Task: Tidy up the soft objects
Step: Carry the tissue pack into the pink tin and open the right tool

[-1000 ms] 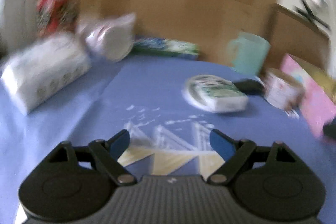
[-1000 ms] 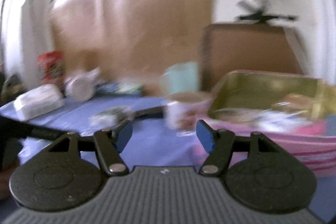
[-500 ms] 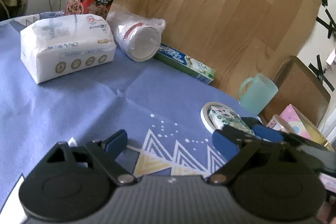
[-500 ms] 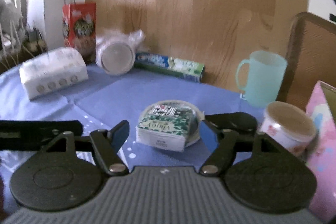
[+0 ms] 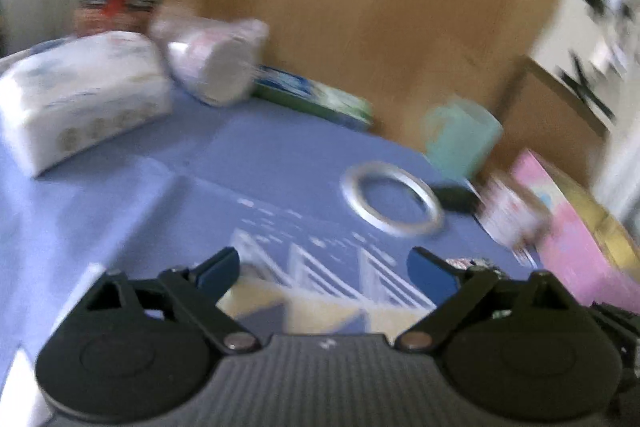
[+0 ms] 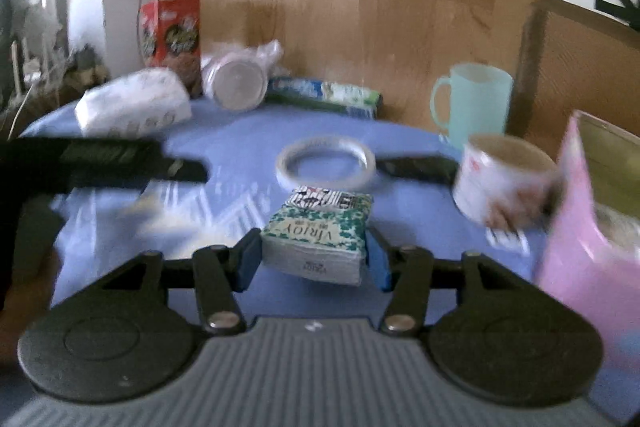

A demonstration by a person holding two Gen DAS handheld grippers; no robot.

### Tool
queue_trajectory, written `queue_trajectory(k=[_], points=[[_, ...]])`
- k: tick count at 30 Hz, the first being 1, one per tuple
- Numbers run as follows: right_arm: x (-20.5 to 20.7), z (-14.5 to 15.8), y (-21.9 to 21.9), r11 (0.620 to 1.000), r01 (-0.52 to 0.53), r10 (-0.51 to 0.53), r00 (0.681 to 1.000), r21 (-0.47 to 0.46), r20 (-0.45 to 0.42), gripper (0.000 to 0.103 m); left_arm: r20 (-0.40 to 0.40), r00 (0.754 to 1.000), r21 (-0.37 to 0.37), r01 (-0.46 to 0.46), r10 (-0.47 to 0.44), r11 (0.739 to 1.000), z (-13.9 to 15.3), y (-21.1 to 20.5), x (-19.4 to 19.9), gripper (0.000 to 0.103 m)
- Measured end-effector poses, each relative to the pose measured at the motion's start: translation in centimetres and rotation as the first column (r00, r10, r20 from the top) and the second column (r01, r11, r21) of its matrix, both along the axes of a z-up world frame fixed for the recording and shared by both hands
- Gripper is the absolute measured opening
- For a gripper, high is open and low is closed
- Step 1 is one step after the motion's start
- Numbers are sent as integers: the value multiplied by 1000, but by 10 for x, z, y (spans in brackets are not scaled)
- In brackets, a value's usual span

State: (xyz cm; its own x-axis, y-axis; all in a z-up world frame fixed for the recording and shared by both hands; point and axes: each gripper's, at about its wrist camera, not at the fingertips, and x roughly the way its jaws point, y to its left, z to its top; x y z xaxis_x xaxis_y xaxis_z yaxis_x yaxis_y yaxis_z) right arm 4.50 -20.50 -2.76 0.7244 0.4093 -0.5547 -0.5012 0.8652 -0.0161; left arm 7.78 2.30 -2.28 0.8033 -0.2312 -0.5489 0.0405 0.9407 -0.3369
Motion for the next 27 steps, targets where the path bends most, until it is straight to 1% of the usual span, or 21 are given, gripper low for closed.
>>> queue_trajectory(k=[2,3,4,5,8,9,10,12,13,14,15,16,17,19,21,22,24,27], points=[[-19,-3,-10,1000,3,-3,1000,-29,-1,59,-2,995,11,100,-100,995,2,-12,-1,90],[-26,-5,-13,999,8,-8,1000,-42,2,64,-10,989,2,146,-146,989,2,-18,-3,88],[-32,-6,-15,999,11,-11,1000,-51,6,67,-21,981,-23,190,-191,981,2,-24,-4,86],[-37,-8,-17,998,12,-12,1000,-58,10,67,-23,975,-42,221,-223,974,3,-31,-7,80],[-37,-10,-18,999,17,-17,1000,-46,11,68,-53,939,-109,333,-340,937,8,-53,-12,66],[-35,-10,-18,999,20,-20,1000,-41,4,68,-64,929,-110,357,-365,927,10,-61,-13,64],[-32,-11,-19,999,20,-20,1000,-30,-3,67,-79,923,-96,368,-376,925,10,-68,-13,60],[-30,-10,-21,1000,17,-17,1000,-6,-19,67,-87,925,-46,368,-371,929,10,-79,-15,58],[-28,-10,-23,1000,17,-17,1000,7,-25,64,-89,922,-45,374,-377,926,10,-83,-14,55],[-28,-9,-24,1000,18,-18,1000,23,-26,59,-92,919,-54,380,-383,924,10,-84,-13,49],[-27,-9,-24,999,18,-17,1000,35,-24,56,-98,915,-67,386,-391,920,11,-87,-10,49],[-29,-9,-25,999,27,-27,1000,38,-15,55,-98,915,-64,387,-392,920,13,-91,-11,49],[-32,-8,-26,998,38,-38,999,48,1,55,-92,914,-53,392,-395,918,16,-94,-10,49],[-38,-4,-32,994,68,-72,997,82,42,54,-55,909,-24,412,-413,911,28,-104,-13,49],[-49,1,-38,989,107,-120,986,104,120,54,-11,897,2,442,-442,897,42,-117,-15,49],[-55,3,-40,987,126,-141,976,98,165,54,12,889,11,459,-459,889,49,-124,-17,49],[-67,10,-46,980,176,-194,945,91,263,54,60,866,36,496,-497,868,64,-140,-17,49],[-68,19,-68,959,249,-280,906,135,316,54,98,828,72,547,-552,834,82,-172,-10,49]])
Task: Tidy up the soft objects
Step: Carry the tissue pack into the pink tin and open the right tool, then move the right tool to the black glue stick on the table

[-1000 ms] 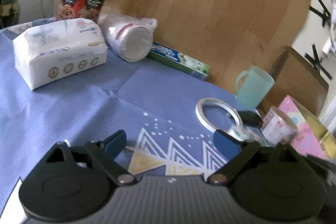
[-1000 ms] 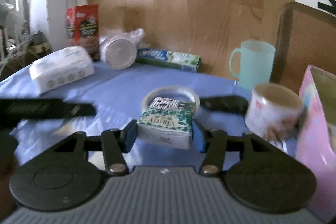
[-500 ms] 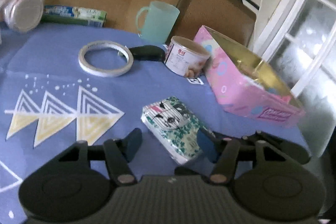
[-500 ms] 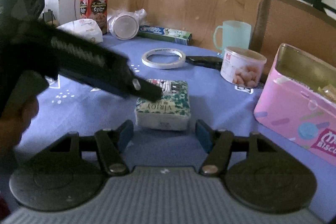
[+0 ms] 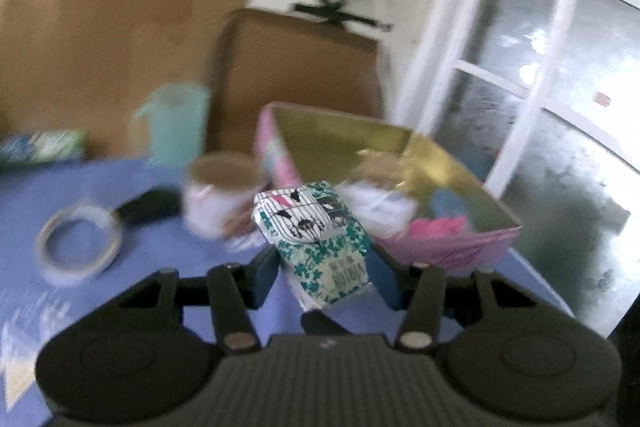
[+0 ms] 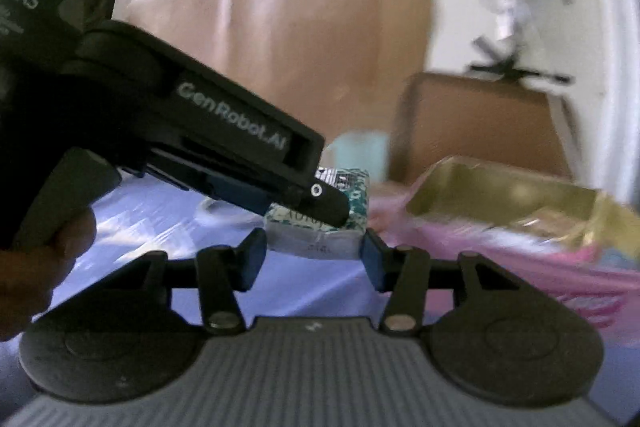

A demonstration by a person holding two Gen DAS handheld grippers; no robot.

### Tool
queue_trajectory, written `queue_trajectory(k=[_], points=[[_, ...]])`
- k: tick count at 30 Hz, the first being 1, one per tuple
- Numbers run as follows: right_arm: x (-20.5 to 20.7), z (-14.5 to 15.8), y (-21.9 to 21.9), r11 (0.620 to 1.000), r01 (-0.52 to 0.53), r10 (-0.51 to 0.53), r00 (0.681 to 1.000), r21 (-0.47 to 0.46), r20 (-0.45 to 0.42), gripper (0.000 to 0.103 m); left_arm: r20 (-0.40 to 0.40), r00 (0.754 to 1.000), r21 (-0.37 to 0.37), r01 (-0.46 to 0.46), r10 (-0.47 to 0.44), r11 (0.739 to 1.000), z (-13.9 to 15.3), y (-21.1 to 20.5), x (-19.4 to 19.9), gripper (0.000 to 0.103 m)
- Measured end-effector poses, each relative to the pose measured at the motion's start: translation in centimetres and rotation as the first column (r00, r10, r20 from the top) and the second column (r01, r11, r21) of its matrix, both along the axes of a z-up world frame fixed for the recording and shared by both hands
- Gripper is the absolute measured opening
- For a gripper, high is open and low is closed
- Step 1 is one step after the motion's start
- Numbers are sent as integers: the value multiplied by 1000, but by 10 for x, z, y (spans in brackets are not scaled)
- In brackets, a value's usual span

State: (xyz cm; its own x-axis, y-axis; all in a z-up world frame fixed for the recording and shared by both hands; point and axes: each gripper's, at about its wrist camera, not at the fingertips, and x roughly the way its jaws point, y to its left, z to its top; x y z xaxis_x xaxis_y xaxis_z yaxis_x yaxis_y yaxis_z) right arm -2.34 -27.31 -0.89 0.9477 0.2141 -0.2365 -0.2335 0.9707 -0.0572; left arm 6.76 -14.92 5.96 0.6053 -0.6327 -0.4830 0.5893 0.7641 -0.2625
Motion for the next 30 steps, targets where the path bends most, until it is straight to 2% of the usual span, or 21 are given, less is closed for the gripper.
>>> queue_trajectory(k=[3,4,5,7,8,10,12,15,19,25,29,30], points=[[11,7,-25,996,91,-91,996,18,23,54,55,997,33,55,-57,998,11,-40,13,52],[17,10,-34,993,119,-119,992,23,27,54,68,996,49,62,-65,997,13,-55,20,62],[26,12,-43,989,146,-147,989,32,28,54,81,995,67,58,-63,996,12,-66,24,79],[51,13,-61,977,209,-209,978,41,17,56,148,989,122,-23,4,992,7,-89,38,92],[69,12,-70,967,250,-250,968,47,2,57,176,984,147,-63,37,987,4,-96,42,93],[93,6,-82,950,309,-308,951,45,-33,69,171,981,178,-125,95,976,-4,-103,53,93],[101,-1,-93,941,328,-323,944,82,-63,71,122,987,124,-120,105,985,-7,-92,53,94],[93,-2,-97,943,315,-310,949,105,-58,72,144,980,113,-158,141,981,-12,-79,47,98],[86,0,-91,949,305,-305,952,85,-17,72,120,978,85,-181,171,980,-10,-64,44,98],[76,3,-88,941,322,-327,944,106,33,72,119,968,37,-228,222,973,-6,-24,25,98],[69,6,-89,939,319,-330,940,128,81,70,127,944,91,-316,303,945,-21,17,14,98],[67,7,-88,943,307,-320,943,131,93,63,121,938,113,-339,326,934,-27,27,13,98]])
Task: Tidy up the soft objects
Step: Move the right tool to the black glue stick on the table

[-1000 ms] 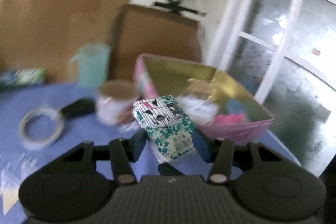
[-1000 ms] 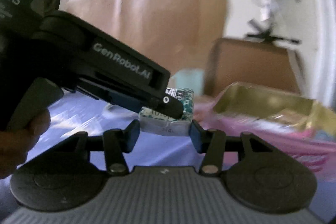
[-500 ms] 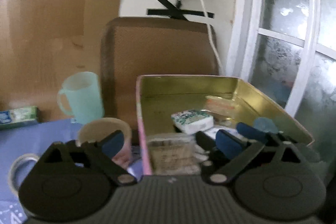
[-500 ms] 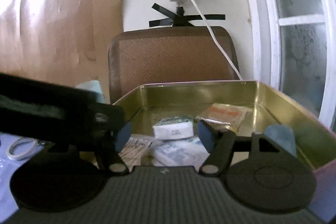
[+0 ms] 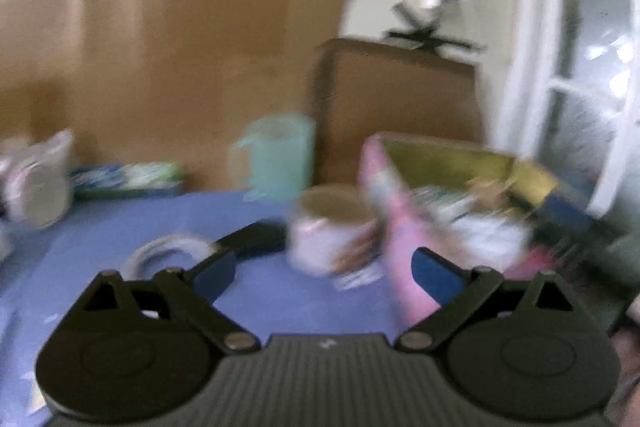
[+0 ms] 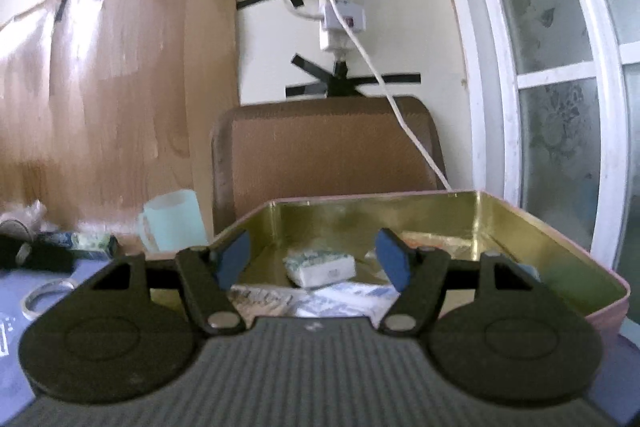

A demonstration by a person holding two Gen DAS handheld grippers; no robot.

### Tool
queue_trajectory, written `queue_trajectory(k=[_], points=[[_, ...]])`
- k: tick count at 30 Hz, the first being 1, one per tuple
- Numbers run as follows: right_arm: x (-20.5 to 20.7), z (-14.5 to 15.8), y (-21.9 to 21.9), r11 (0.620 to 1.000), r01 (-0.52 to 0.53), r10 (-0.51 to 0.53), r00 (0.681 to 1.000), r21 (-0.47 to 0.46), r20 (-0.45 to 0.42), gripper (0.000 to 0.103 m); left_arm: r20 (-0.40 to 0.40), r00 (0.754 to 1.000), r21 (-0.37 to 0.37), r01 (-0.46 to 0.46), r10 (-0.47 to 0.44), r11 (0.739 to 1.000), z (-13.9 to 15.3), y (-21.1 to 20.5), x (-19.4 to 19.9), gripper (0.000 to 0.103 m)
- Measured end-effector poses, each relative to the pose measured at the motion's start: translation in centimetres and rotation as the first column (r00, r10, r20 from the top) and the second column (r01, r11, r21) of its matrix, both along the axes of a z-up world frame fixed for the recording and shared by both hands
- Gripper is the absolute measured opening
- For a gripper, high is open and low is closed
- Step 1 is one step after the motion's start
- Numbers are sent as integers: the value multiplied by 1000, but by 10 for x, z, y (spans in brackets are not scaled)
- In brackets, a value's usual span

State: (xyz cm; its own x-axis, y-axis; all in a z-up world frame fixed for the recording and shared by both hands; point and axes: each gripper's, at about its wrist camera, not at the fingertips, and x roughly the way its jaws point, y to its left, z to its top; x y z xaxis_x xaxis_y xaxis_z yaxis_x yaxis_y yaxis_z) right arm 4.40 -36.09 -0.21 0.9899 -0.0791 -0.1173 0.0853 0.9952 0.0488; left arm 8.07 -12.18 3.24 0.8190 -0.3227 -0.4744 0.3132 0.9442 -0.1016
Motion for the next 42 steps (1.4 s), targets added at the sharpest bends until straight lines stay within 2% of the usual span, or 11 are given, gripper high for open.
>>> queue_trajectory(k=[4,9,14,16,18,24,29,33,36,38,42], points=[[-5,3,13,997,-72,73,997,-35,32,43,-89,985,68,-139,145,988,-30,52,5,96],[-10,8,55,960,-261,260,965,-100,-15,40,-132,947,96,-281,292,955,-51,105,11,93],[29,1,132,833,-504,432,851,-229,-299,40,-184,939,-44,-302,290,952,-54,133,14,92],[52,1,151,803,-575,491,788,-157,-371,40,-180,942,-70,-298,282,952,-54,137,12,92],[78,1,163,807,-589,524,748,-44,-408,41,-171,945,-108,-298,278,948,-53,139,10,92],[132,-19,192,874,-484,442,745,50,-499,40,-180,944,-185,-310,277,933,-54,152,11,92],[118,-30,189,873,-482,444,727,71,-524,17,-187,944,-228,-312,273,922,-55,160,10,92],[78,-29,190,790,-611,533,654,40,-537,15,-184,943,-244,-316,276,917,-54,163,7,92],[60,-22,187,705,-708,600,576,28,-555,29,-193,941,-247,-322,279,914,-55,164,8,92],[71,-12,178,729,-681,604,595,66,-531,40,-195,940,-251,-324,280,912,-55,165,8,92],[118,6,183,809,-587,492,694,-17,-526,41,-194,939,-253,-327,283,911,-55,166,8,92]])
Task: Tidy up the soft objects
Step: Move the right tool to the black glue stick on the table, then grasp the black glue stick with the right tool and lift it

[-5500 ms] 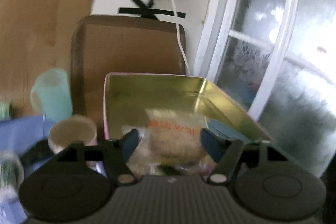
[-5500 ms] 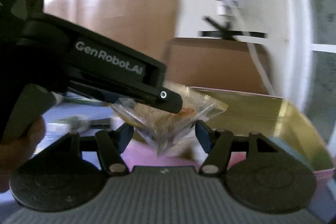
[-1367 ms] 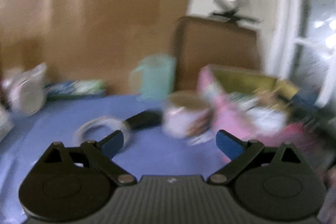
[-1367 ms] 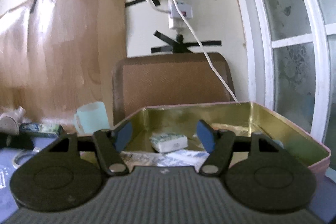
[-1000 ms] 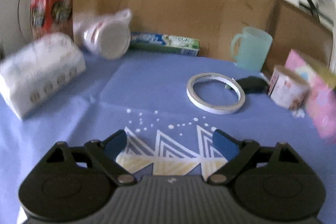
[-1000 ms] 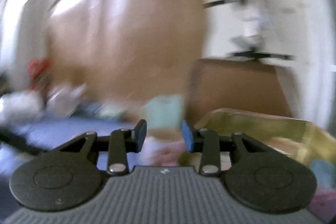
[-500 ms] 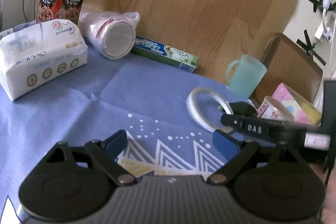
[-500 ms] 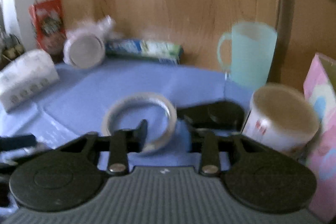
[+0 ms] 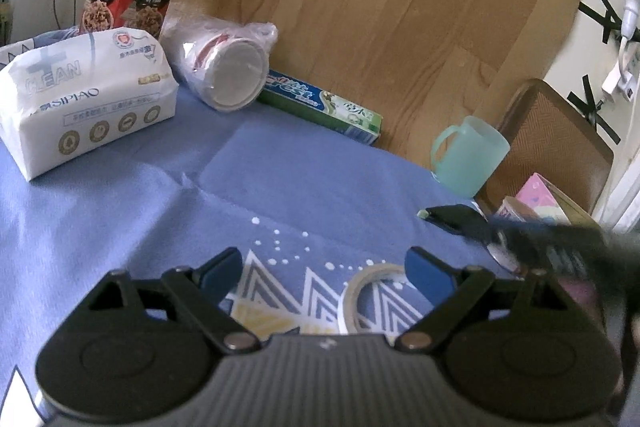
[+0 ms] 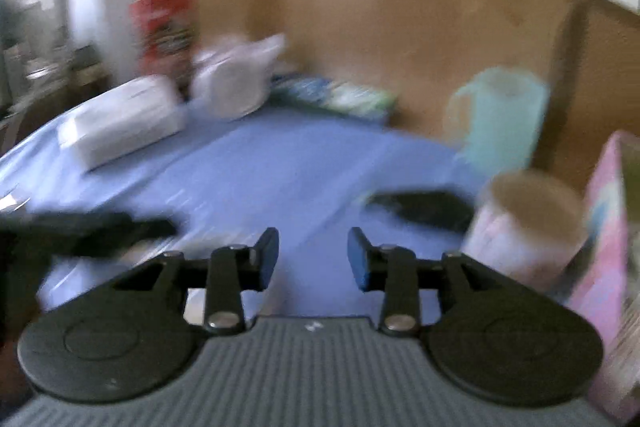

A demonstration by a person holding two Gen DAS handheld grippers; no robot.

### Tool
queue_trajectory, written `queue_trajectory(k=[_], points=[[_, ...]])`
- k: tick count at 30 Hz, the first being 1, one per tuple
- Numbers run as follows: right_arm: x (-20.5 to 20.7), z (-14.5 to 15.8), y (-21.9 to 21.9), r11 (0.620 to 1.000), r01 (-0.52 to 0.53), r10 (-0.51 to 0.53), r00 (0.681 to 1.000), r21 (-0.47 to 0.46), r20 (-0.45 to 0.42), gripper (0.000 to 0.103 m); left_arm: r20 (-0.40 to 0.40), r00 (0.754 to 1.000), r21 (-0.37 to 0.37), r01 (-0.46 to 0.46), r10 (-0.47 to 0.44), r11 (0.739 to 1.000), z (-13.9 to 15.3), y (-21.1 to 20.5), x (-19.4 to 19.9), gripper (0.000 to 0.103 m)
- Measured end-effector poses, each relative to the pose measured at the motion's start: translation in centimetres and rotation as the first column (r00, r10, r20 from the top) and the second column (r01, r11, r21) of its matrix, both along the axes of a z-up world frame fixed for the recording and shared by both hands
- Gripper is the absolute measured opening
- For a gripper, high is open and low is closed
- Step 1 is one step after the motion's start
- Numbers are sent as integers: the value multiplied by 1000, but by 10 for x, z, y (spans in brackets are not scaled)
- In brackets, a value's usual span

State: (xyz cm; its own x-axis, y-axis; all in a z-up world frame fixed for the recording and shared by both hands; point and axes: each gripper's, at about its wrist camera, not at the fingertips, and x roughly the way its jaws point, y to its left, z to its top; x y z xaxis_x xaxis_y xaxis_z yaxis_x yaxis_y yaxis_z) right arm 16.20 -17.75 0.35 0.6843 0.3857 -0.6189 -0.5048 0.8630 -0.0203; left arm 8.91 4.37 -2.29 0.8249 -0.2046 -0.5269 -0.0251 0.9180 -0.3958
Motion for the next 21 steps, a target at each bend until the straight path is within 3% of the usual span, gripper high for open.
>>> queue_trajectory(k=[2,6,10,13,16,21], points=[[29,0,15,993,3,-3,1000,-119,-1,44,2,1000,0,0,0,1000,0,0,0,92],[79,-11,33,959,2,-38,992,-285,-122,90,7,1000,-3,0,0,1000,0,1,0,92],[110,-21,38,943,-4,-84,965,-333,-248,91,7,1000,-15,-3,3,1000,0,2,0,93],[125,-23,30,953,20,-128,931,-302,-341,95,6,1000,-22,-4,4,1000,-1,4,1,93],[125,-24,30,966,-3,-109,903,-259,-415,95,6,1000,-24,-4,4,1000,-1,4,1,94],[89,-20,40,963,-106,-6,909,-246,-416,94,5,1000,-30,-9,9,999,-1,5,1,94]])
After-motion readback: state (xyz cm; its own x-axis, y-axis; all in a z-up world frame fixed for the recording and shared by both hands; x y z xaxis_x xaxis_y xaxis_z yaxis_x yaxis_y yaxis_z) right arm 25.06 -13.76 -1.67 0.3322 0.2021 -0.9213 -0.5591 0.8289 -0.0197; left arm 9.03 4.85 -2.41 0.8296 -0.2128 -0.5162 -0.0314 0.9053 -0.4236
